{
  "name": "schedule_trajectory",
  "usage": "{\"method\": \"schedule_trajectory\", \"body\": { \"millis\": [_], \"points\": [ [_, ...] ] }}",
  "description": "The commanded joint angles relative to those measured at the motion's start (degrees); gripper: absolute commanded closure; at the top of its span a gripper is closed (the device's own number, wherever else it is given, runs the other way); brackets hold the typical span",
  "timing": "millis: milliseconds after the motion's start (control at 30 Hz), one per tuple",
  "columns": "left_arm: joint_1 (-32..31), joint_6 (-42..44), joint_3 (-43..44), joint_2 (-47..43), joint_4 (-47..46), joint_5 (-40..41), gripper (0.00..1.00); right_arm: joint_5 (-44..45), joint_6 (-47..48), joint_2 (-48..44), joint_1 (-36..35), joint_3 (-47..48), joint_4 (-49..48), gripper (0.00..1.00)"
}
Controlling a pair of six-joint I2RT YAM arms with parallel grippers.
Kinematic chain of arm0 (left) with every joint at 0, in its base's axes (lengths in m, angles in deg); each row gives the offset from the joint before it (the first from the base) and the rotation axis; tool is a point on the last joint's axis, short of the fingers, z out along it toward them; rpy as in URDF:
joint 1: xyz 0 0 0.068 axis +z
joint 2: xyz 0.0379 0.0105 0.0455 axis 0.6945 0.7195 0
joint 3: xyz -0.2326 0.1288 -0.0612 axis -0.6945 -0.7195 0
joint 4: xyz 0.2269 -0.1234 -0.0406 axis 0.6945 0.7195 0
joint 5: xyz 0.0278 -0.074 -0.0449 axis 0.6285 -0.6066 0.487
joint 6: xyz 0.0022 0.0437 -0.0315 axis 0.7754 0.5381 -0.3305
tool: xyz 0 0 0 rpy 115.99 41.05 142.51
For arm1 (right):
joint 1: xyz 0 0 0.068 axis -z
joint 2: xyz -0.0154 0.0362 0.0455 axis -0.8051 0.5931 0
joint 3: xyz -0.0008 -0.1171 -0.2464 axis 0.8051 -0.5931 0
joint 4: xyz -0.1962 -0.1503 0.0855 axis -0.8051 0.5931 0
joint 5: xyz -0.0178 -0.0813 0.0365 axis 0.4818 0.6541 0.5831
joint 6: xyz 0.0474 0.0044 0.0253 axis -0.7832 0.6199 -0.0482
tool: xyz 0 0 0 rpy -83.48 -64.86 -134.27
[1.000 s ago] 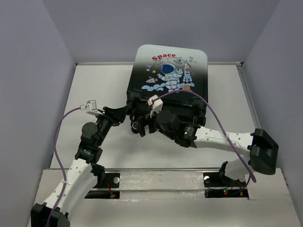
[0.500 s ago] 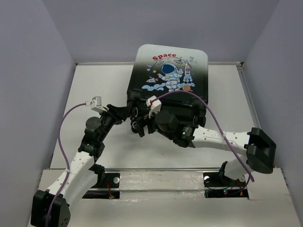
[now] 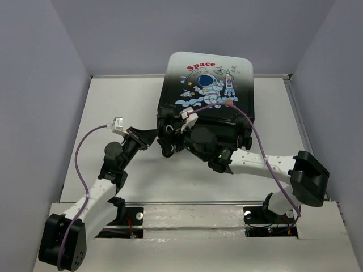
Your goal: Pack the luggage
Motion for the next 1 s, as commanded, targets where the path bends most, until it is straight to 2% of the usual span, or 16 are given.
{"method": "schedule_trajectory", "body": {
  "millis": [0, 100, 167, 300, 367, 433, 600, 900, 933, 967],
  "points": [
    [-1.16, -2.97, -0.88, 0.05, -6.42, -7.96, 0.94, -0.55, -3.29, -1.64, 0.96, -1.29, -6.91, 0.02],
    [-1.16, -2.45, -0.71, 0.13, -5.98, -7.7, 0.69, 1.21, -6.09, -2.52, 0.96, -3.31, -8.75, 0.02],
    [-1.16, -2.18, -0.45, 0.83, -5.98, -7.7, 0.68, 1.48, -7.86, -2.96, 1.48, -4.28, -10.68, 0.02],
    [-1.16, -2.44, -0.01, 2.68, -7.56, -8.05, 0.78, 3.49, -13.74, -2.44, 1.49, -5.16, -12.53, 0.02],
    [-1.16, -3.06, 0.08, 3.91, -9.05, -8.4, 0.89, 4.9, -15.59, -1.56, 1.49, -4.73, -12.45, 0.02],
    [-1.16, -3.41, 0.08, 4.61, -9.58, -8.75, 0.92, 5.96, -16.56, -0.86, 1.49, -4.29, -12.18, 0.02],
    [-1.16, -3.15, -0.09, 4.35, -9.85, -8.75, 0.94, 7.1, -14.9, 2.48, 1.49, -0.69, -12.36, 0.02],
    [-1.16, -2.97, -0.27, 4.27, -9.85, -9.63, 0.94, 14.66, -13.4, 8.11, 1.49, 5.91, -12.1, 0.12],
    [-1.16, -2.97, -0.27, 4.27, -9.76, -9.72, 0.94, 15.36, -13.32, 8.46, 1.49, 6.35, -12.1, 0.14],
    [-1.16, -2.88, -0.27, 4.27, -9.76, -9.89, 0.94, 16.24, -13.23, 8.72, 1.49, 6.96, -12.1, 0.22]
  ]
}}
